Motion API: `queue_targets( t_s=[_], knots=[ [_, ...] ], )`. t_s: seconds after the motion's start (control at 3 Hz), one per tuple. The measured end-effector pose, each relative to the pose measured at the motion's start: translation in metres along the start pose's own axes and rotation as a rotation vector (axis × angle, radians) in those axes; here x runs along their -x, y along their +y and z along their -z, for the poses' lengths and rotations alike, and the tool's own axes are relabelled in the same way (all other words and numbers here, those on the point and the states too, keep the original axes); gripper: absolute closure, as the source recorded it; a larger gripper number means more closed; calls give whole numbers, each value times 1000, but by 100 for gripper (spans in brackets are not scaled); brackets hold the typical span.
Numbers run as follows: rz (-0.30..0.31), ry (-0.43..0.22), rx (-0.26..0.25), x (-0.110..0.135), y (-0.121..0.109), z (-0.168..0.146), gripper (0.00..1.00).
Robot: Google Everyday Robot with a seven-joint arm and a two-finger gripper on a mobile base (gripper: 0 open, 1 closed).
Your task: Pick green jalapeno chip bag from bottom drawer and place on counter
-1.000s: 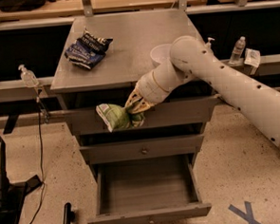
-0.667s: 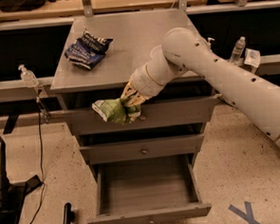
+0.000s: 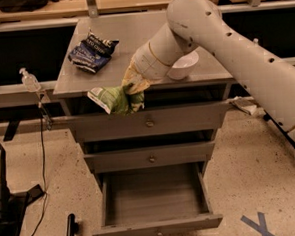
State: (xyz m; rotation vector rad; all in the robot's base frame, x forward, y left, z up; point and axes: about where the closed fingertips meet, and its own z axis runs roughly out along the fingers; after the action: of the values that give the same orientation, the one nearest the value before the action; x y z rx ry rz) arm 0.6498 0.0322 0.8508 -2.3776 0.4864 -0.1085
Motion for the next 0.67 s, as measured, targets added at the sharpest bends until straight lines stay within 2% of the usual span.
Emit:
queue_targets(
  t_s=[0.33,0.67],
  knots=[
    [7,-17,8,7,-14,19,100],
    [7,-17,9,7,-14,19,100]
  ],
)
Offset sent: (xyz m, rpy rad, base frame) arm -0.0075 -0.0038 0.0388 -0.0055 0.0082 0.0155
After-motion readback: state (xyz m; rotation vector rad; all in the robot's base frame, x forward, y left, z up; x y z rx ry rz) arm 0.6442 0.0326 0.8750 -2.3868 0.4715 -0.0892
